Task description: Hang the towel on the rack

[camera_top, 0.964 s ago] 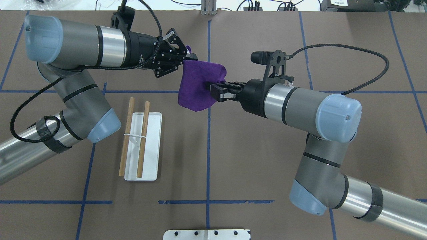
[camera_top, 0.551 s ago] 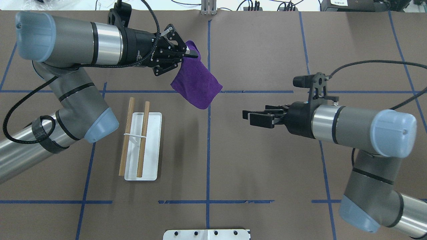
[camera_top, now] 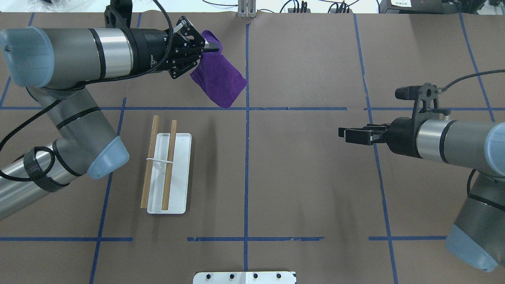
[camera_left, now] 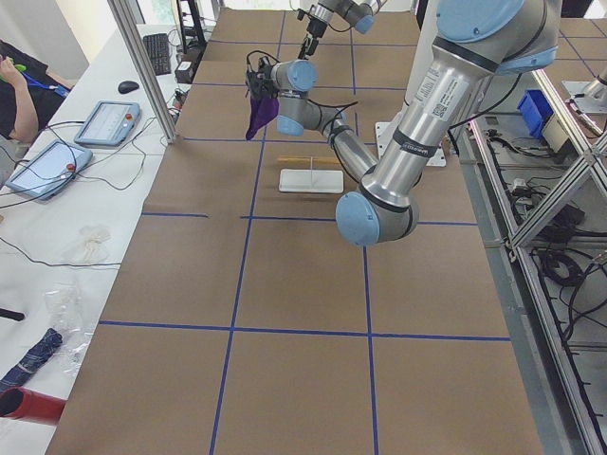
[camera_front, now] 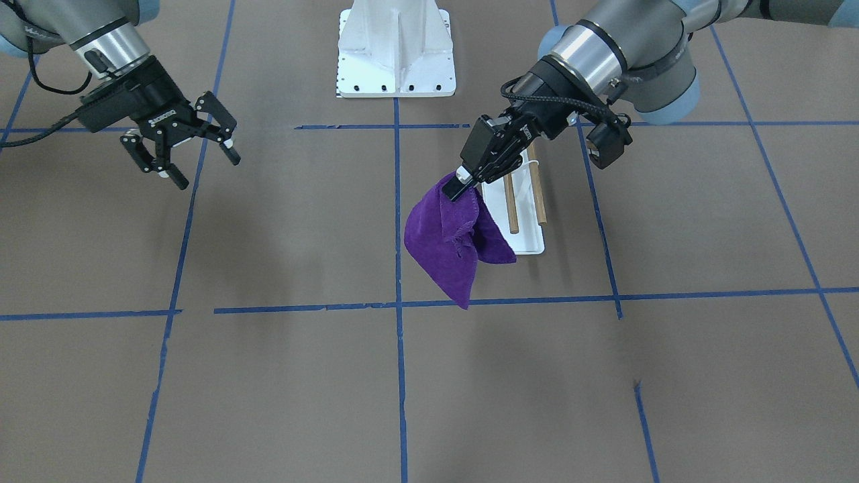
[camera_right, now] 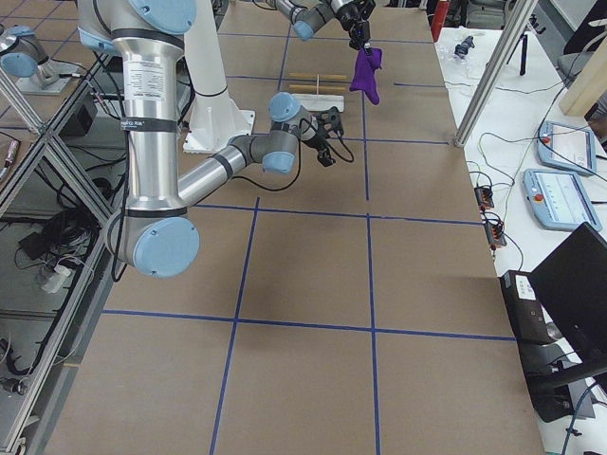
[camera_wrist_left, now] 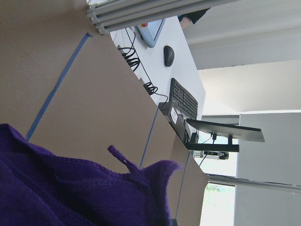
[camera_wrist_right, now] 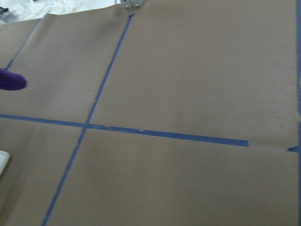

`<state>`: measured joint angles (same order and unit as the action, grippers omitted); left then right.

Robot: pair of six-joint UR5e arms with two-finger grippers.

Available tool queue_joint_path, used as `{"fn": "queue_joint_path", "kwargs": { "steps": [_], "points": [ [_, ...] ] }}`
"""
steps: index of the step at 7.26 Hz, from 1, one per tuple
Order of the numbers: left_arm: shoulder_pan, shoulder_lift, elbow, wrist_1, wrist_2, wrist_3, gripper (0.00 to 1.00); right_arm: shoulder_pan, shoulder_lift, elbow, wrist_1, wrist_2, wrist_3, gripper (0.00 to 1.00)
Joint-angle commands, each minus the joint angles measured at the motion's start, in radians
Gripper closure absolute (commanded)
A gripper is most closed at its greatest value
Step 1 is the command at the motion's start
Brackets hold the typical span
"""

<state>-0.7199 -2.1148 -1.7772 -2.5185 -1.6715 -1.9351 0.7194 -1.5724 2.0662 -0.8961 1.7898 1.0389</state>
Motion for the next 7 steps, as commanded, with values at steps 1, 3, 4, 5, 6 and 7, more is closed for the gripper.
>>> {"fn": "queue_joint_path", "kwargs": {
  "steps": [1,3,4,5,6,7],
  "points": [
    [0.142,0.004,-0.132,0.32,0.297,0.125,1.0,0.195,0.0,-0.011,-0.194,0.225,-0.2,0.0],
    [0.303,0.003,-0.218,0.575,0.558,0.125,1.0,0.348,0.005,-0.018,-0.434,0.383,-0.444,0.0],
    [0.362,0.003,-0.279,0.734,0.617,0.125,1.0,0.411,0.0,-0.024,-0.557,0.437,-0.573,0.0],
    [0.408,0.004,-0.338,0.841,0.665,0.123,1.0,0.467,-0.005,-0.035,-0.667,0.468,-0.697,0.0],
    [0.433,0.004,-0.388,0.995,0.679,0.123,1.0,0.52,-0.002,-0.04,-0.766,0.511,-0.759,0.0],
    [0.46,0.004,-0.46,1.167,0.681,0.123,1.0,0.525,-0.005,-0.041,-0.802,0.54,-0.773,0.0]
  ]
}}
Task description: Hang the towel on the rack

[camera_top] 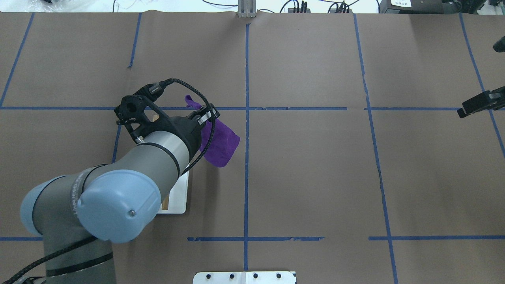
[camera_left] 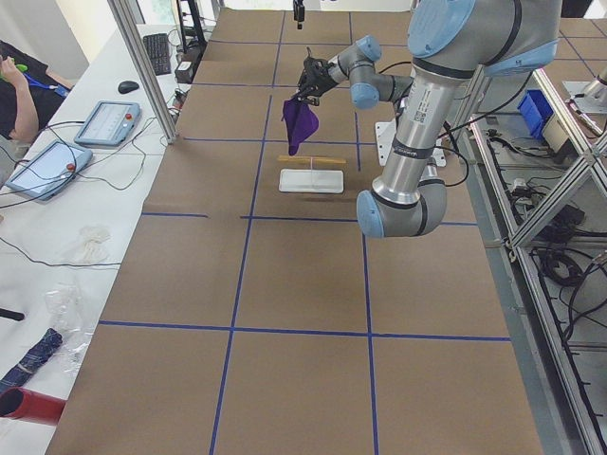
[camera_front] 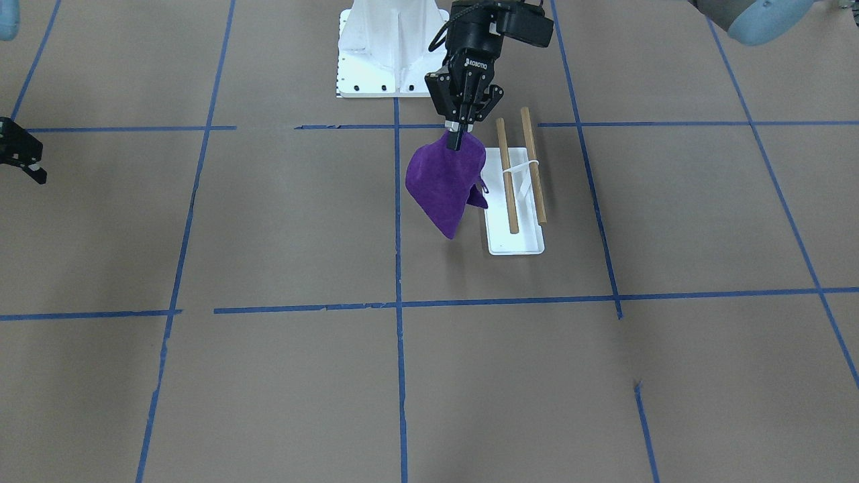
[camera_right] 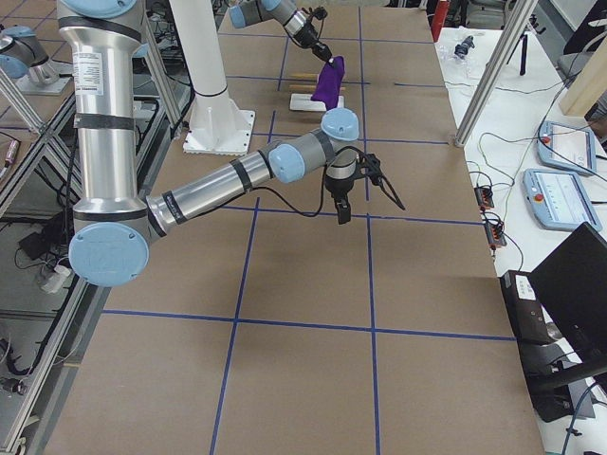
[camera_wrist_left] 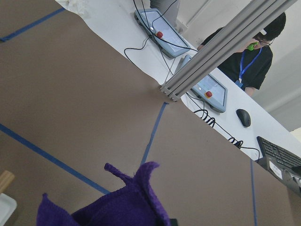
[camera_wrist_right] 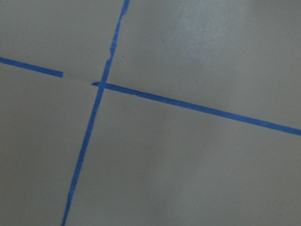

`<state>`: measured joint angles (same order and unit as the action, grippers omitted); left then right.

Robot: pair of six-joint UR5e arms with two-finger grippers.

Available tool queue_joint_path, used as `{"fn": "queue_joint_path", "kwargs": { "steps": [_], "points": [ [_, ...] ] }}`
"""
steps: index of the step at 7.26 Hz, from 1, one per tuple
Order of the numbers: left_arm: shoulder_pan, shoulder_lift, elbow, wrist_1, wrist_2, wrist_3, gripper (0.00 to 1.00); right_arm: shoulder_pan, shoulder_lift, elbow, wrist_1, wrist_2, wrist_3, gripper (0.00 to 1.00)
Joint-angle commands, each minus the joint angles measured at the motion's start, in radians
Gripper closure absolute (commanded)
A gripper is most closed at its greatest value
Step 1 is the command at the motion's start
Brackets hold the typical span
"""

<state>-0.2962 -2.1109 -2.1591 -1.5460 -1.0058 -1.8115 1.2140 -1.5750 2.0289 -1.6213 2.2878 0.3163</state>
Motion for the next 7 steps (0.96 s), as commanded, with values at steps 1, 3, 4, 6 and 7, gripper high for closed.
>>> {"fn": "queue_joint_path", "kwargs": {
  "steps": [1,3,4,6,7],
  "points": [
    [0.061,-0.001,-0.14,0.359,0.019,0.0,1.0,0.03,-0.003,-0.006,-0.078,0.042,-0.051,0.0],
    [0.075,0.069,-0.143,0.47,0.046,-0.003,1.0,0.03,0.0,-0.007,-0.078,0.039,-0.049,0.0],
    [0.066,0.133,-0.143,0.472,0.046,-0.003,1.0,0.03,0.006,-0.007,-0.078,0.039,-0.048,0.0],
    [0.036,0.228,-0.148,0.472,0.056,-0.002,1.0,0.03,0.01,-0.006,-0.078,0.039,-0.043,0.0],
    [0.034,0.256,-0.147,0.472,0.061,-0.002,1.0,0.03,0.01,-0.006,-0.077,0.038,-0.043,0.0]
  ]
}}
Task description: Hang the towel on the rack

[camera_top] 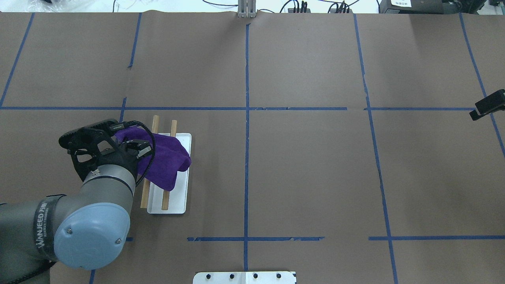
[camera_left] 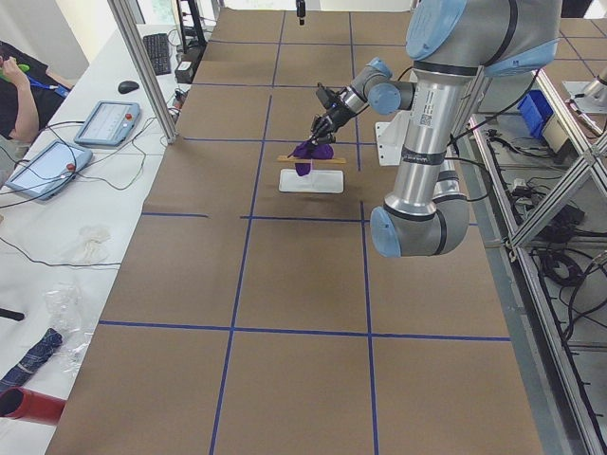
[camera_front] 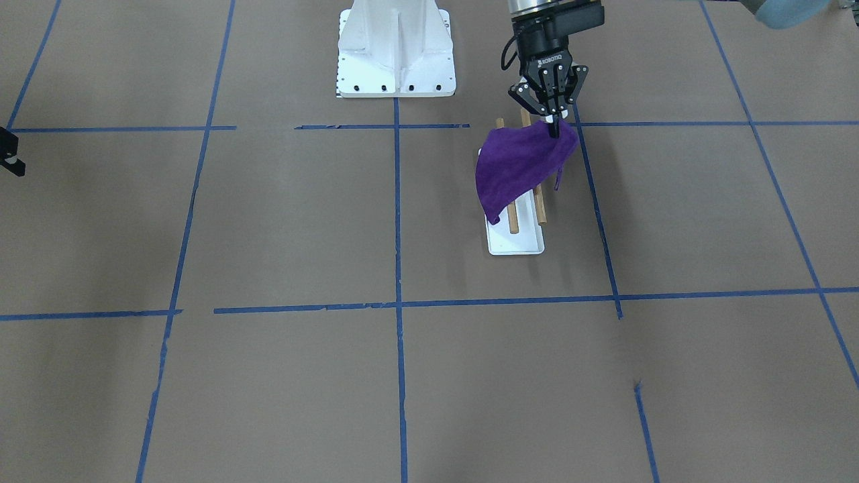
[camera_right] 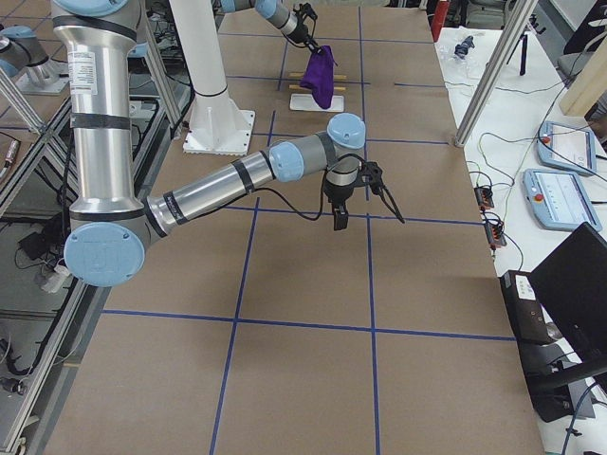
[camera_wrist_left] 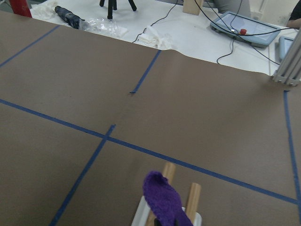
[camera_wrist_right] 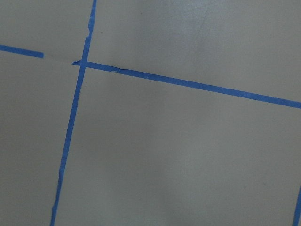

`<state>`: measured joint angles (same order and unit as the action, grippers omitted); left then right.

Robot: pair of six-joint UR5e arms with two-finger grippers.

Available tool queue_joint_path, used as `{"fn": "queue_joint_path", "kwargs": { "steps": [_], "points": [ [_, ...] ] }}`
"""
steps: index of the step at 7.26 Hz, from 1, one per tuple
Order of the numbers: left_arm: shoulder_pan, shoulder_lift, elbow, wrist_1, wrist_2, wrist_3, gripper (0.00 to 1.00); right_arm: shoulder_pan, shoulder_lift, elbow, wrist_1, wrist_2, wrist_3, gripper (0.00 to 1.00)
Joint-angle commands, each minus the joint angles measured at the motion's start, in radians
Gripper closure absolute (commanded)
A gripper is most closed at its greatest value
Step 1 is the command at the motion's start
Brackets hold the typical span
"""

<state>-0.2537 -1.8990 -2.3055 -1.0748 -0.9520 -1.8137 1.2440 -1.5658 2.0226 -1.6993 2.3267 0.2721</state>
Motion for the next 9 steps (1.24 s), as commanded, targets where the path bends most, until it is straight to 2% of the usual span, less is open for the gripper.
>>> {"fn": "queue_joint_path", "kwargs": {
  "steps": [1,4,5,6,9],
  "points": [
    [-0.009,0.066,0.003,0.001,0.007,0.001,1.0,0.0,0.001,0.001,0.001,-0.003,0.001,0.0],
    [-0.009,0.064,0.032,-0.001,0.006,0.011,1.0,0.0,0.004,0.001,0.001,-0.006,0.003,0.0],
    [-0.01,0.067,0.038,-0.001,0.004,0.028,0.06,0.0,0.004,0.001,0.001,-0.007,0.003,0.0],
    [-0.013,0.064,0.032,-0.004,-0.004,0.052,0.0,-0.001,0.006,-0.001,0.001,-0.012,0.003,0.0],
    [-0.073,0.07,-0.012,-0.011,-0.008,0.164,0.0,0.0,0.001,0.002,0.004,-0.026,-0.005,0.0]
  ]
}}
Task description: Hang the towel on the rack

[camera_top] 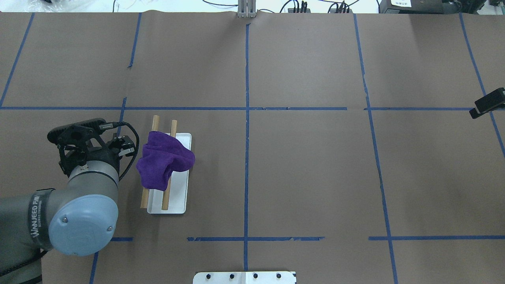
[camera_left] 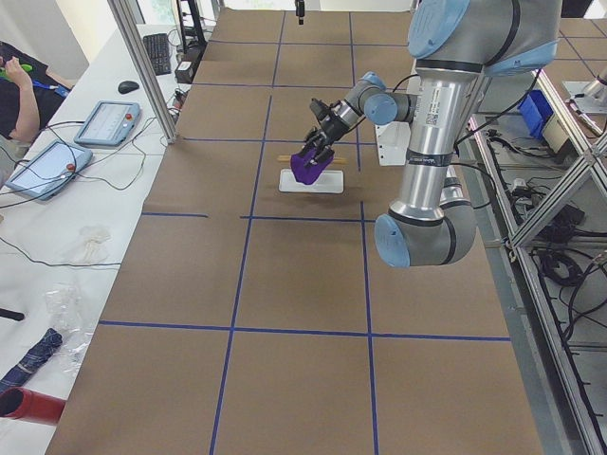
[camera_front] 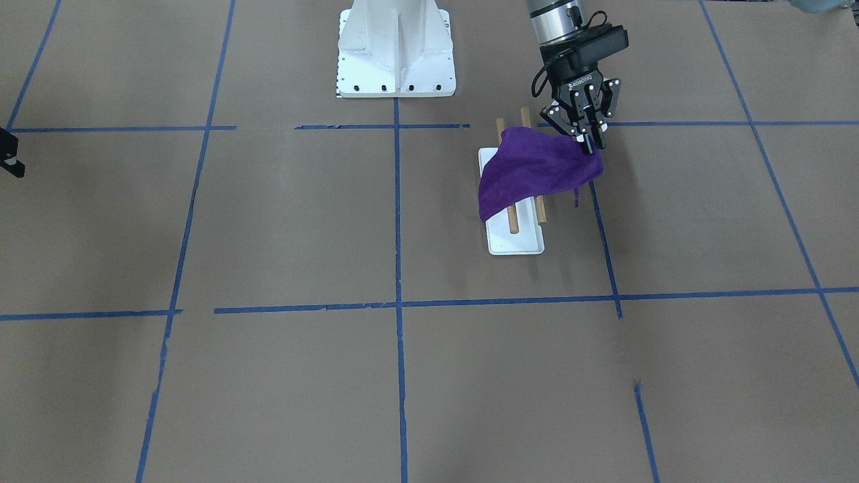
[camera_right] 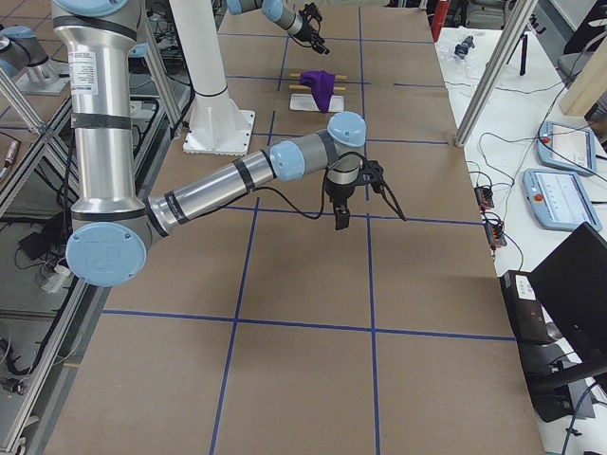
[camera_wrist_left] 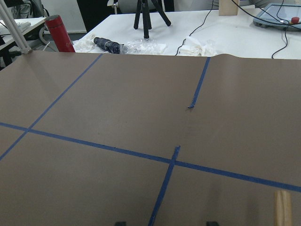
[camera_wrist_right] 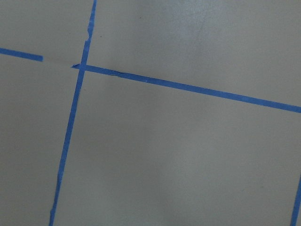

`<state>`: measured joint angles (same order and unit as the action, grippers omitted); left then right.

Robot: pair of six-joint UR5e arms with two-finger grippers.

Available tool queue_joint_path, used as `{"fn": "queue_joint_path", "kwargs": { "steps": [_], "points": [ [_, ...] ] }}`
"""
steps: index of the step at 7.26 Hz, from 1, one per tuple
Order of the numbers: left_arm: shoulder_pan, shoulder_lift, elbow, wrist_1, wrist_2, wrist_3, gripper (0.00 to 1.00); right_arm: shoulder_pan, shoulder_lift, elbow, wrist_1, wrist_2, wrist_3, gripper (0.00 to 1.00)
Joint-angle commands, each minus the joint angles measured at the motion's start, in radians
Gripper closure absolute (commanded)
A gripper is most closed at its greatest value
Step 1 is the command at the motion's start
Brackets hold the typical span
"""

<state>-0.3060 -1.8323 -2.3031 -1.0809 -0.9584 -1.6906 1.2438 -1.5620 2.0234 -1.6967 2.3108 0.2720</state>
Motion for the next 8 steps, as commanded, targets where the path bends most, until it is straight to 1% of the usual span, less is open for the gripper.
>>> {"fn": "queue_joint_path", "kwargs": {
  "steps": [1,2,3,5,6,7,8],
  "points": [
    [-0.039,-0.008,-0.036,-0.028,-0.006,0.08,0.0,0.002,-0.004,-0.002,0.002,-0.023,-0.008,0.0],
    [-0.076,-0.008,-0.041,-0.092,-0.119,0.211,0.0,0.012,-0.012,-0.015,0.006,-0.025,-0.008,0.0],
    [-0.176,-0.024,-0.038,-0.129,-0.27,0.385,0.0,0.029,-0.013,-0.028,0.006,-0.022,-0.01,0.0],
    [-0.35,-0.062,-0.004,-0.132,-0.453,0.659,0.0,0.061,-0.013,-0.06,0.008,-0.019,-0.023,0.0],
    [-0.461,-0.08,0.052,-0.167,-0.58,0.793,0.0,0.107,-0.013,-0.102,0.006,-0.016,-0.104,0.0],
    [-0.557,-0.081,0.123,-0.239,-0.731,0.897,0.0,0.152,-0.015,-0.153,0.006,-0.019,-0.228,0.0],
    [-0.646,-0.081,0.192,-0.276,-0.86,0.978,0.0,0.198,-0.016,-0.202,0.008,-0.019,-0.296,0.0]
  ]
}}
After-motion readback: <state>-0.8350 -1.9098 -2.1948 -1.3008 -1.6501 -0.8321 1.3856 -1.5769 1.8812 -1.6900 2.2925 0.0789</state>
